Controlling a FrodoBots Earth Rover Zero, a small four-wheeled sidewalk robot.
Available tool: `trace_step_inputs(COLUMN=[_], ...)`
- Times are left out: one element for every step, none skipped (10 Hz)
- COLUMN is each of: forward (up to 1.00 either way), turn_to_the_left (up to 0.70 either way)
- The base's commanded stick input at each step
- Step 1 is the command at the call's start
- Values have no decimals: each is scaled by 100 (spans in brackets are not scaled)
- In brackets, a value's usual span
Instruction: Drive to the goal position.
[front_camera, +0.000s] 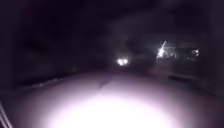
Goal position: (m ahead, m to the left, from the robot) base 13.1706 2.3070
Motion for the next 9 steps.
trace_step_inputs(forward=[100, 100, 100, 100, 100, 100, 100, 100, 100], turn_to_the_left=[-27, -27, -27, -27, -27, -25, 0, 0, 0])
